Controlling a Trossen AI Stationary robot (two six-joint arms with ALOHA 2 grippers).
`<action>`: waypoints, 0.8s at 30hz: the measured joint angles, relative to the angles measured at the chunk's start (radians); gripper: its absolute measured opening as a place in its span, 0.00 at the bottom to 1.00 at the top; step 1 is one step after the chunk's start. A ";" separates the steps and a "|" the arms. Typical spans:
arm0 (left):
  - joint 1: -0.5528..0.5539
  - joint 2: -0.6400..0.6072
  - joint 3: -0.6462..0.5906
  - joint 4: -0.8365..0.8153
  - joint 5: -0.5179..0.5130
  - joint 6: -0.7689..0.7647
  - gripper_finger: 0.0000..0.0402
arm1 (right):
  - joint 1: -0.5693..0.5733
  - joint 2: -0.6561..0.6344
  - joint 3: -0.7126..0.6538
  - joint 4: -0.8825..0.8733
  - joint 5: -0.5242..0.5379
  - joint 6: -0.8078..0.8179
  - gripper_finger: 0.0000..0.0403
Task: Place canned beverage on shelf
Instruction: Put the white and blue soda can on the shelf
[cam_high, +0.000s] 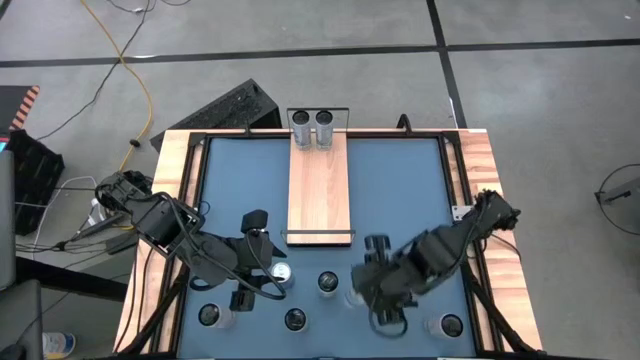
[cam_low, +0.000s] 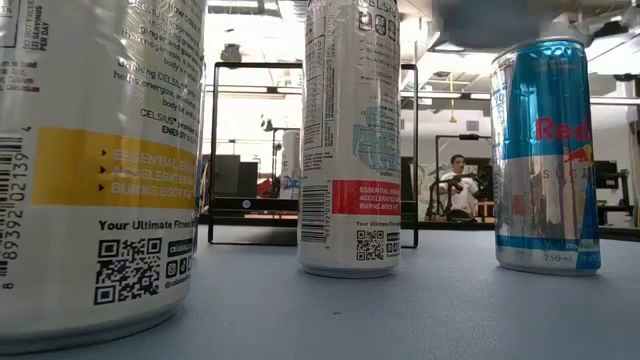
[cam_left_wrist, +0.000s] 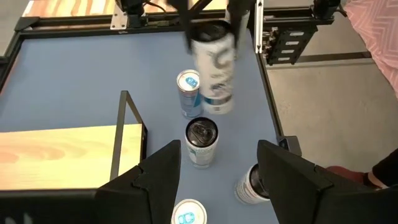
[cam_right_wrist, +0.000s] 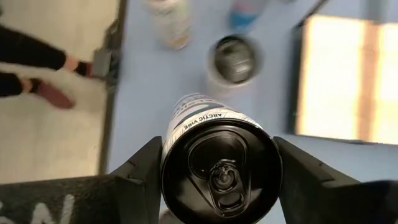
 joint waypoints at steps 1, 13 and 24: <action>0.001 0.000 0.000 0.000 0.000 0.000 0.49 | -0.017 -0.009 0.018 -0.013 0.018 -0.017 0.55; 0.035 0.000 0.000 -0.004 0.000 0.063 0.49 | -0.306 -0.065 0.140 -0.047 0.130 -0.291 0.55; 0.159 -0.055 0.000 -0.050 0.001 0.195 0.49 | -0.645 0.046 0.140 -0.012 0.102 -0.420 0.55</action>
